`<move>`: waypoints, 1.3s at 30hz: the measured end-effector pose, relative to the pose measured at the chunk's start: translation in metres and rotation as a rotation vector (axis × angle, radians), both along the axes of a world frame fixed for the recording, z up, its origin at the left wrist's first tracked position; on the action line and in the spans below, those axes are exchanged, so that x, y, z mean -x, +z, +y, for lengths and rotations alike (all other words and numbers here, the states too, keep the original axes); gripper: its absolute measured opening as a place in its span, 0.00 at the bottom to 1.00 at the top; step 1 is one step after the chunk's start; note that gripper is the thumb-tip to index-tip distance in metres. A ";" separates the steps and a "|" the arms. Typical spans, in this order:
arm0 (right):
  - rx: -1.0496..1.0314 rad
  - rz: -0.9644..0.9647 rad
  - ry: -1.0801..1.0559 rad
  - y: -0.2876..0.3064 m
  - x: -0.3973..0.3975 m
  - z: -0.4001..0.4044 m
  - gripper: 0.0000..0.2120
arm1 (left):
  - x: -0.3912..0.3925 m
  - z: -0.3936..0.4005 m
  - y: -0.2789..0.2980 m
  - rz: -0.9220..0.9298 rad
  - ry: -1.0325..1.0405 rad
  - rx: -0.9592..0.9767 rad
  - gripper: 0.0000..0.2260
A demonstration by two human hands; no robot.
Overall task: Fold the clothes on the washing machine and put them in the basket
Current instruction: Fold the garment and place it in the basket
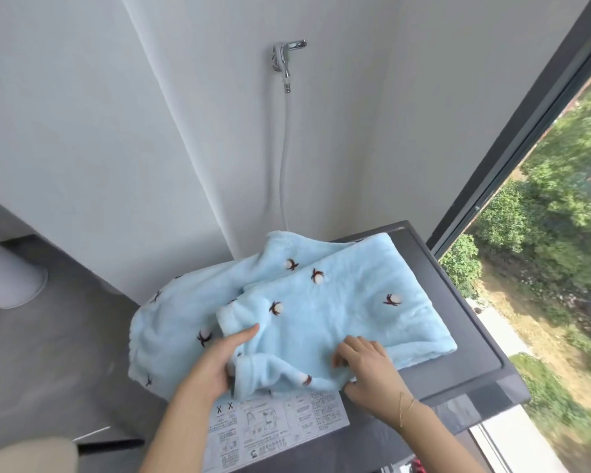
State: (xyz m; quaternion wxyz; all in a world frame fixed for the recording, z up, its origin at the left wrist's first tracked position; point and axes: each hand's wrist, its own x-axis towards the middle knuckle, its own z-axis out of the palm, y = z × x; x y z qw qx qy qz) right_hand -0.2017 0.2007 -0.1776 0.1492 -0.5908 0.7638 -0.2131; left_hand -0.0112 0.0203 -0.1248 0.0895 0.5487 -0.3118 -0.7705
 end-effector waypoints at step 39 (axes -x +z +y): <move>0.164 0.129 -0.807 -0.007 0.122 0.072 0.07 | 0.034 0.001 0.023 0.094 0.070 0.420 0.12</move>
